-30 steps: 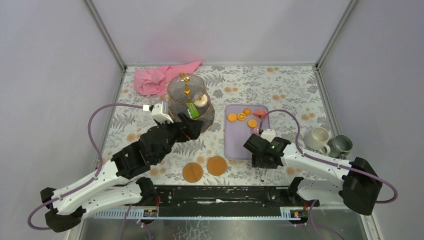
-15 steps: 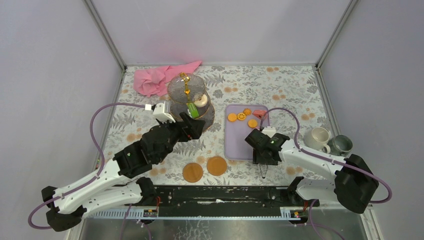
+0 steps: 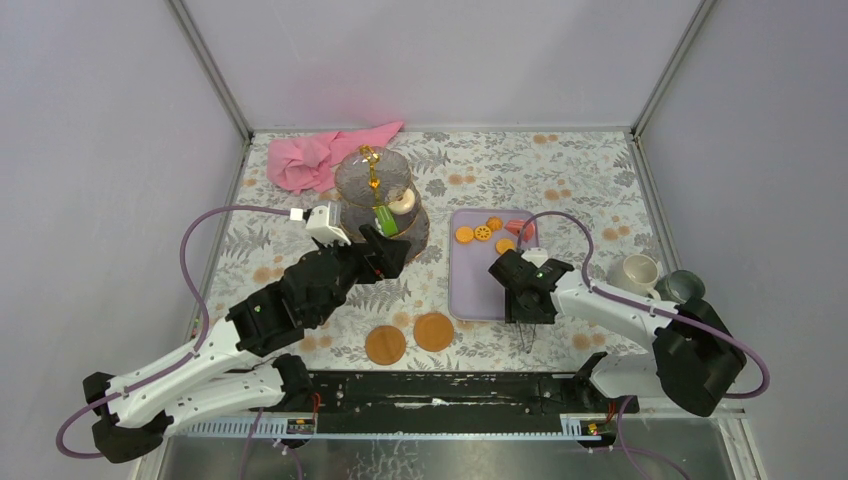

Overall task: Serve the afternoon tea
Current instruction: Pick up the desert from the tray.

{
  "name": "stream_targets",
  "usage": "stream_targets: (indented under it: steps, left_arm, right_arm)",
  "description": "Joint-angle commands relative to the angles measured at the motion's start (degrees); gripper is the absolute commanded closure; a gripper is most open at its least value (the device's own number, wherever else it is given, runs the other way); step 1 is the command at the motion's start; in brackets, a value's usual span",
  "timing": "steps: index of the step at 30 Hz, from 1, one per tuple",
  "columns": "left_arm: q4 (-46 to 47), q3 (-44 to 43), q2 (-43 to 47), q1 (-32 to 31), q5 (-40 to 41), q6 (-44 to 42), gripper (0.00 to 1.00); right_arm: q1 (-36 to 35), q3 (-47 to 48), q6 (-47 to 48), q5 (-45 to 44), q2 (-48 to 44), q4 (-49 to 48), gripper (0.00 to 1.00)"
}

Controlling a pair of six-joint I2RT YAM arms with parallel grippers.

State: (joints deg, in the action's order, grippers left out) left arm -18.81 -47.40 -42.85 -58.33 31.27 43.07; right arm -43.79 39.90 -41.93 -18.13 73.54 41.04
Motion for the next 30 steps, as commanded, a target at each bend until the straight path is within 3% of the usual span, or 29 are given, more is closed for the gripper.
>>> stream_targets:
  steps: [1, 11, 20, 30]
  left_arm:
    - [3.60, -0.76, 0.19, 0.45, -0.18, -0.44, 0.07]
    - [3.76, -0.72, 0.04, 0.47, 0.03, -0.62, 0.07]
    - [3.54, -0.02, 1.02, 0.42, -0.18, 0.14, 0.07]
    - [2.86, -0.11, 1.34, 0.48, 0.15, 0.25, 0.07]
  right_arm:
    - [1.27, 2.70, 2.11, 0.56, 0.91, -1.13, 0.41]
    - [2.39, 2.08, 3.33, 1.36, 2.31, -2.53, 0.42]
    - [2.52, 1.21, 3.40, 1.59, 2.37, -2.50, 0.56]
    - [2.40, 1.58, 2.45, 2.25, -3.25, 0.81, 0.61]
